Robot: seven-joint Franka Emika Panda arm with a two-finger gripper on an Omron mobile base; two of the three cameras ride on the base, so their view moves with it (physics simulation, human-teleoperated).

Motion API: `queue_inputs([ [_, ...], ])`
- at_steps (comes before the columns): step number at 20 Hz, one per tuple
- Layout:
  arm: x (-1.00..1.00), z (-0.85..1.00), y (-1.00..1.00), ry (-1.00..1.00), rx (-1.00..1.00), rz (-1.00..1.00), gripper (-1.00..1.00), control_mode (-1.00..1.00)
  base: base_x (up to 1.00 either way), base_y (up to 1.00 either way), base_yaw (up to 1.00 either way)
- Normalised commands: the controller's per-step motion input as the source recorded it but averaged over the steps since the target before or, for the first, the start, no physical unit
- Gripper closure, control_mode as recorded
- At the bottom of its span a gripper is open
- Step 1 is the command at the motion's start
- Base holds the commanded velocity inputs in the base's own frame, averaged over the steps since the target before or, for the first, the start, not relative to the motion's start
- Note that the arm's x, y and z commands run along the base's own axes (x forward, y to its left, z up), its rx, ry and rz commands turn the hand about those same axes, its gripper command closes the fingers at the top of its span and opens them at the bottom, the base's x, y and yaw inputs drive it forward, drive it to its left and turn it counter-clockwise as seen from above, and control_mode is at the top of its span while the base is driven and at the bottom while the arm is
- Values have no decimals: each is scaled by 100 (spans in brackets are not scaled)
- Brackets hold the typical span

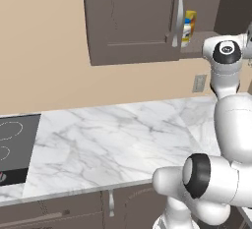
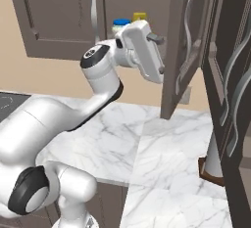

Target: Move the mayonnaise and mustard from the cabinet to the dining counter.

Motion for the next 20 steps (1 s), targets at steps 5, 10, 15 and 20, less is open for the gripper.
queue_inputs([
  [5,0,0,-37,0,25,5,-100,-100,0,0,0],
  [10,0,0,-36,-5,37,10,-100,-100,0,0,0],
  [15,0,0,-27,-9,41,11,-100,-100,0,0,0],
  [20,1,-2,-9,-13,34,13,-100,-100,0,0,0],
])
